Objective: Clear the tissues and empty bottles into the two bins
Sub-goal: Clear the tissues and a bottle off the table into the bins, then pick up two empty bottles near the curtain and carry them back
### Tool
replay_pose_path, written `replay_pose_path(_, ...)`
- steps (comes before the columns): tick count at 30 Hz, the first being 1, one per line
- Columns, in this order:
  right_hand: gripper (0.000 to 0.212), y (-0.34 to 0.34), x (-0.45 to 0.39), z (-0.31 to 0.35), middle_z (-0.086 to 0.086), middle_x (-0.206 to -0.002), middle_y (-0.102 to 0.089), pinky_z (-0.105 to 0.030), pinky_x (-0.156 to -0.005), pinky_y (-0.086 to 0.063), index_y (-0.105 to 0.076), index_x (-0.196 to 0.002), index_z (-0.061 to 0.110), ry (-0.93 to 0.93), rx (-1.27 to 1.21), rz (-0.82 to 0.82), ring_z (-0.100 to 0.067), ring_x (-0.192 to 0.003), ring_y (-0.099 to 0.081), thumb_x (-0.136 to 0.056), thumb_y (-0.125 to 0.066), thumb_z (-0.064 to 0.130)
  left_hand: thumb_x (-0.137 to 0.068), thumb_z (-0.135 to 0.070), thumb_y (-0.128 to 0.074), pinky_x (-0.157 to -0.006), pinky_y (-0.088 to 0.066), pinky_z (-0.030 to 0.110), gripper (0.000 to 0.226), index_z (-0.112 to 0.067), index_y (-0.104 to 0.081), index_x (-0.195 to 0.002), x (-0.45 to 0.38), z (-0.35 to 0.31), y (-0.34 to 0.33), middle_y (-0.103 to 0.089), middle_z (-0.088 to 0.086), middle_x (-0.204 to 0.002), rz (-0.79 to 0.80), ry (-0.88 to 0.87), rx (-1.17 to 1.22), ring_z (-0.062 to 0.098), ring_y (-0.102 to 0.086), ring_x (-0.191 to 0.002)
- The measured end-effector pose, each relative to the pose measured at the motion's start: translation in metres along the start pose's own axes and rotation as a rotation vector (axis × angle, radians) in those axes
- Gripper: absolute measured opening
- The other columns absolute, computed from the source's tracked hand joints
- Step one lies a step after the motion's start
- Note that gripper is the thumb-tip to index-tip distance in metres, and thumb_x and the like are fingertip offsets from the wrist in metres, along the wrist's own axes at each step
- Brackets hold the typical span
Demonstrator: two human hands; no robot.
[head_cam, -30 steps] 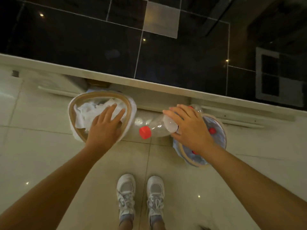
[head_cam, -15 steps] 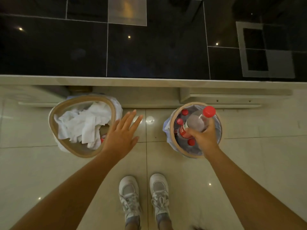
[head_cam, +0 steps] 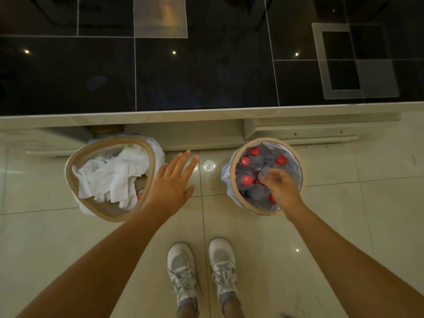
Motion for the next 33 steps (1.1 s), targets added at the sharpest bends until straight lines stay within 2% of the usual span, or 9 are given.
replay_pose_path(3, 0.022, -0.009, 0.011, 0.025, -0.003, -0.11, -0.063, -0.03, -0.086, -0.044, -0.062, -0.109, 0.012, 0.203, 0.263, 0.058, -0.019, -0.1, -0.057, -0.088, -0.064, 0.019, -0.09, -0.045, -0.054, -0.111, -0.027, 0.041, 0.079, -0.021, -0.009, -0.151, 0.002, -0.003, 0.013, -0.018, 0.008, -0.157, -0.015, 0.018, 0.015, 0.026, -0.024, -0.143)
replay_pose_path(7, 0.027, -0.016, 0.031, 0.064, 0.0, -0.108, -0.067, -0.041, -0.086, -0.05, -0.063, -0.114, 0.02, 0.391, 0.469, 0.055, -0.019, -0.101, -0.06, -0.088, -0.062, 0.028, -0.088, -0.045, -0.057, -0.107, -0.033, 0.042, 0.078, -0.019, -0.018, -0.151, 0.008, -0.007, 0.041, -0.031, 0.008, -0.152, -0.043, 0.041, 0.035, 0.026, -0.033, -0.138)
replay_pose_path(11, 0.022, -0.011, 0.07, 0.124, 0.0, -0.096, -0.068, -0.041, -0.074, -0.052, -0.066, -0.104, 0.022, 0.594, 0.596, 0.029, -0.018, -0.087, -0.061, -0.086, -0.056, 0.029, -0.09, -0.047, -0.052, -0.104, -0.036, 0.04, 0.072, -0.017, -0.023, -0.148, 0.02, -0.019, 0.089, -0.04, 0.005, -0.145, -0.069, 0.05, 0.044, 0.023, -0.04, -0.132)
replay_pose_path(15, 0.031, 0.017, 0.115, 0.175, 0.006, -0.111, -0.064, -0.042, -0.088, -0.046, -0.06, -0.114, 0.028, 0.666, 0.652, -0.015, -0.018, -0.104, -0.055, -0.085, -0.054, 0.037, -0.09, -0.043, -0.054, -0.105, -0.034, 0.041, 0.067, -0.017, -0.028, -0.146, 0.038, -0.033, 0.163, -0.043, 0.006, -0.144, -0.138, 0.111, 0.097, 0.025, -0.041, -0.131)
replay_pose_path(21, 0.047, 0.09, 0.202, 0.245, 0.003, -0.134, -0.051, -0.042, -0.103, -0.037, -0.05, -0.131, 0.024, 0.752, 0.734, -0.052, -0.021, -0.127, -0.042, -0.085, -0.06, 0.033, -0.088, -0.045, -0.059, -0.104, -0.035, 0.038, 0.064, -0.021, -0.035, -0.142, 0.084, -0.049, 0.289, -0.044, 0.003, -0.142, -0.267, 0.239, 0.245, 0.023, -0.041, -0.13)
replay_pose_path(25, 0.053, 0.152, 0.257, 0.287, 0.003, -0.147, -0.04, -0.046, -0.113, -0.023, -0.041, -0.139, 0.027, 0.712, 0.715, -0.115, -0.02, -0.142, -0.023, -0.09, -0.056, 0.038, -0.085, -0.045, -0.062, -0.101, -0.038, 0.036, 0.065, -0.023, -0.036, -0.141, 0.117, -0.073, 0.376, -0.046, 0.0, -0.14, -0.353, 0.248, 0.263, 0.021, -0.042, -0.128)
replay_pose_path(27, 0.053, 0.178, 0.29, 0.309, 0.005, -0.149, -0.037, -0.049, -0.115, -0.018, -0.039, -0.14, 0.029, 0.716, 0.679, -0.151, -0.018, -0.144, -0.016, -0.091, -0.055, 0.04, -0.085, -0.044, -0.063, -0.099, -0.039, 0.036, 0.065, -0.024, -0.036, -0.141, 0.138, -0.089, 0.416, -0.047, -0.001, -0.139, -0.4, 0.249, 0.261, 0.02, -0.043, -0.128)
replay_pose_path(33, 0.053, 0.236, 0.385, 0.355, 0.009, -0.149, -0.036, -0.049, -0.116, -0.017, -0.04, -0.139, 0.032, 0.762, 0.558, -0.203, -0.013, -0.144, -0.012, -0.09, -0.056, 0.041, -0.081, -0.048, -0.064, -0.094, -0.041, 0.033, 0.063, -0.03, -0.04, -0.136, 0.21, -0.132, 0.508, -0.051, -0.008, -0.132, -0.53, 0.285, 0.342, 0.014, -0.046, -0.121)
Point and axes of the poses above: each hand's wrist, its own x-axis away from the middle knuckle, its own y-axis out of the back of the hand, z = x × y, the point moved 10 cm from there along -x, towards the middle knuckle
